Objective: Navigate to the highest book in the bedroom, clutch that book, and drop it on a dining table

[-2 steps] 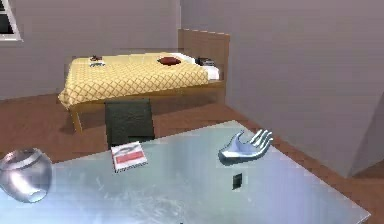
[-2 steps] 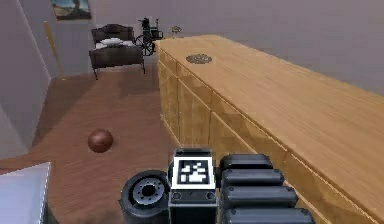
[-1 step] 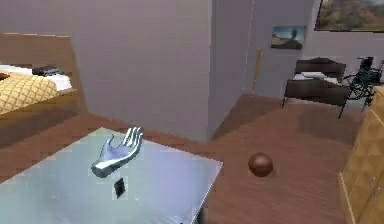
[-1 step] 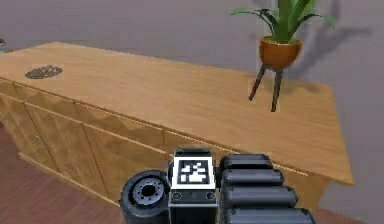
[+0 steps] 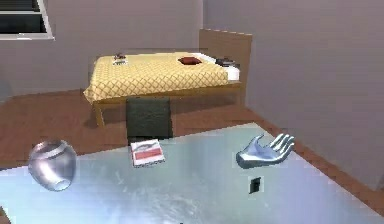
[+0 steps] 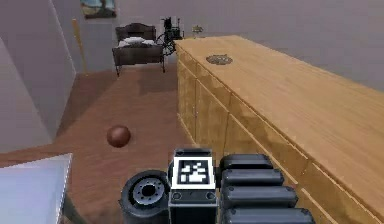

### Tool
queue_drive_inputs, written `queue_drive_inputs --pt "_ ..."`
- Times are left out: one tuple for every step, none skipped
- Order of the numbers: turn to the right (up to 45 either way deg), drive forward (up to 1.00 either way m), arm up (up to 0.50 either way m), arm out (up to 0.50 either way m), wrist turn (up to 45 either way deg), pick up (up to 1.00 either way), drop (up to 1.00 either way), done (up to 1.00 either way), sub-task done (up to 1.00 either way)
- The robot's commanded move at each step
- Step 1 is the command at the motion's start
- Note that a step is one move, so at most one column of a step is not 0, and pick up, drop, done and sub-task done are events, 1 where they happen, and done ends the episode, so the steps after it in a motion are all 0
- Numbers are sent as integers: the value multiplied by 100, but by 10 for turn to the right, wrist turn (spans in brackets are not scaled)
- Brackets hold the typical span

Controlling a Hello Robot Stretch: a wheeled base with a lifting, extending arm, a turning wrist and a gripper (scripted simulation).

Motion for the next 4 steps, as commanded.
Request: queue_drive_inputs --pt "-450 0 0 0 0 0 0 0 0" --pt "-180 0 0 0 0 0 0 0 0" --pt "0 0 0 38 0 0 0 0 0" --pt "0 0 0 0 390 0 0 0 0"
